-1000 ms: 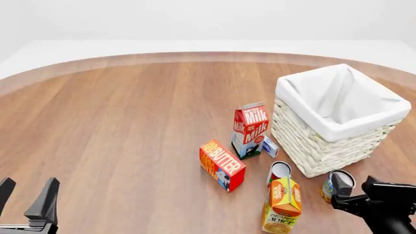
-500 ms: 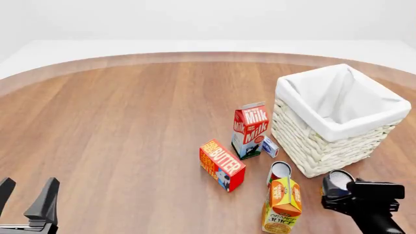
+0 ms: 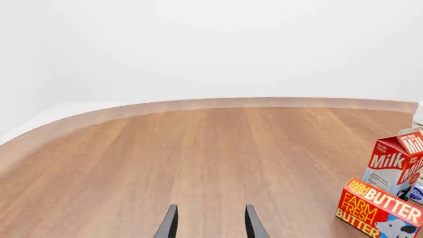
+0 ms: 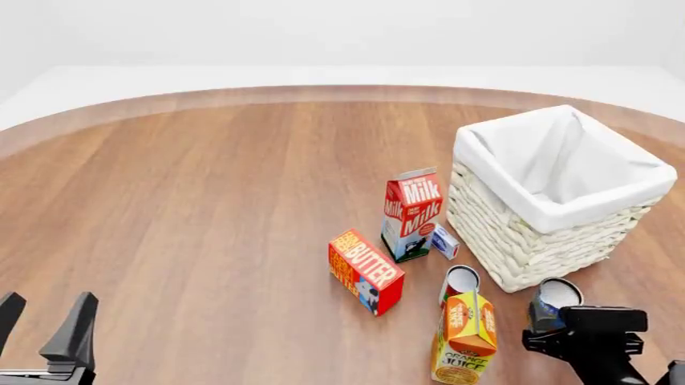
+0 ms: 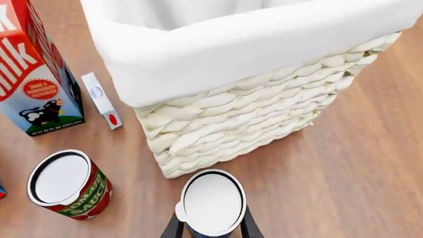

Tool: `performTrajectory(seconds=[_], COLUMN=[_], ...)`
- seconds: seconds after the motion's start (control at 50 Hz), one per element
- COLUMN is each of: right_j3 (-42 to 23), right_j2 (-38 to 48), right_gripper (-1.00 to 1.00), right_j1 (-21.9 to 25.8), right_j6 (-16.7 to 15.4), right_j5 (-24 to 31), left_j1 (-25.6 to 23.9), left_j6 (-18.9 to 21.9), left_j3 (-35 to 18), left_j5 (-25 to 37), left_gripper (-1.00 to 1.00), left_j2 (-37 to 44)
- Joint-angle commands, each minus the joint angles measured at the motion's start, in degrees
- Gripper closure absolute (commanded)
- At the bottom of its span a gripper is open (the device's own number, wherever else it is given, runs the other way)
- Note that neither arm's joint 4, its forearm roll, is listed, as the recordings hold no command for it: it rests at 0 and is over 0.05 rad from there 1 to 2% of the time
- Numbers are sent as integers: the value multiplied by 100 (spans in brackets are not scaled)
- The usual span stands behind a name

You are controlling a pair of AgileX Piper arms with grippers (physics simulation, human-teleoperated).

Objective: Pick up the alphabet soup, and put it in the basket.

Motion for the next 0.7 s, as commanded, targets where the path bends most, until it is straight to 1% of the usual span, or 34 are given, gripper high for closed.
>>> performTrajectory(seconds=[0.02, 0.08, 0.24, 0.3, 0.32, 0.42, 0.44, 0.5, 0.52, 0.56, 0.7], right_j3=[11, 11, 11, 11, 11, 11, 11, 11, 11, 11, 11], right_j2=[176, 108, -86, -268, -519, -2261, -2722, -3835, -4032, -4765, -5544], right_gripper=[100, 100, 100, 100, 100, 100, 100, 100, 100, 100, 100], right_j1=[56, -37, -112, -113, -104, -151, -150, -159, -157, -151, -126], right_j6=[-24, -37, -84, -71, -76, -109, -121, -128, -128, -145, -184], right_j5=[-109, -108, -75, 49, 276, 1890, 2319, 3362, 3551, 4214, 4917], left_j1=[0, 0, 0, 0, 0, 0, 0, 0, 0, 0, 0], left_j6=[0, 0, 0, 0, 0, 0, 0, 0, 0, 0, 0], left_j3=[0, 0, 0, 0, 0, 0, 0, 0, 0, 0, 0], left_j5=[0, 0, 0, 0, 0, 0, 0, 0, 0, 0, 0], left_gripper=[-100, -100, -100, -100, -100, -100, -100, -100, -100, -100, -100], left_j2=[0, 0, 0, 0, 0, 0, 0, 0, 0, 0, 0])
